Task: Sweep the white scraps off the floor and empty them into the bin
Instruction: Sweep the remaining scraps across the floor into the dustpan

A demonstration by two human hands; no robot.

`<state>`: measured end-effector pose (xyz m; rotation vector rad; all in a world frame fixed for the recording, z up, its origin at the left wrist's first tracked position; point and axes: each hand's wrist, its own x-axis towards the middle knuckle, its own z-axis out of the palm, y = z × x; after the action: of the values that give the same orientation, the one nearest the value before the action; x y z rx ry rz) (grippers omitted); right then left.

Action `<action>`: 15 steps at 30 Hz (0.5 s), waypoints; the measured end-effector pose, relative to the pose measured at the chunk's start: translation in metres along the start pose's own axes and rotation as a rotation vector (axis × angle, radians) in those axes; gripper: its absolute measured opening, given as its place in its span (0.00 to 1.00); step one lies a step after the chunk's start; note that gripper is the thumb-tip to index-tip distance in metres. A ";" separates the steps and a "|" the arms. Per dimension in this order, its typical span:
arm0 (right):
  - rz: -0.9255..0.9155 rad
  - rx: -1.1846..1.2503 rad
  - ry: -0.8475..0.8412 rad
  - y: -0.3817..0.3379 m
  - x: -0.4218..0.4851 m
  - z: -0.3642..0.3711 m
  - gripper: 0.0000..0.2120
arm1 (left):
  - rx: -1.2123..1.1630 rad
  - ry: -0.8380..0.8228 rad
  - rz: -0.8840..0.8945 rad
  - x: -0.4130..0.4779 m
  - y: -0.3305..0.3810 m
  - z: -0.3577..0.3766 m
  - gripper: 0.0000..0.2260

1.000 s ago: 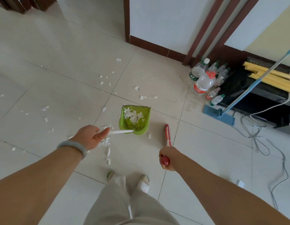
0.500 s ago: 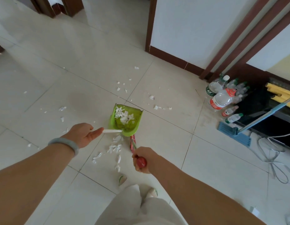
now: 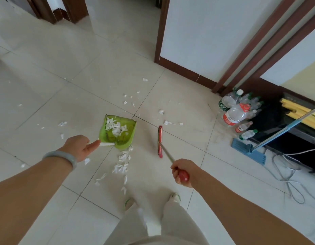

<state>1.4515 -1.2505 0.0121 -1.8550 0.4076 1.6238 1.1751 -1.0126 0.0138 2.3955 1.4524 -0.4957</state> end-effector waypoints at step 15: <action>-0.020 0.080 0.204 -0.066 0.032 -0.203 0.06 | 0.001 -0.085 0.046 0.030 0.130 0.028 0.27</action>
<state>1.6544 -1.3240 0.0063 -1.9636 0.5323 1.3895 1.2998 -1.0584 -0.0152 2.3730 1.3583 -0.5797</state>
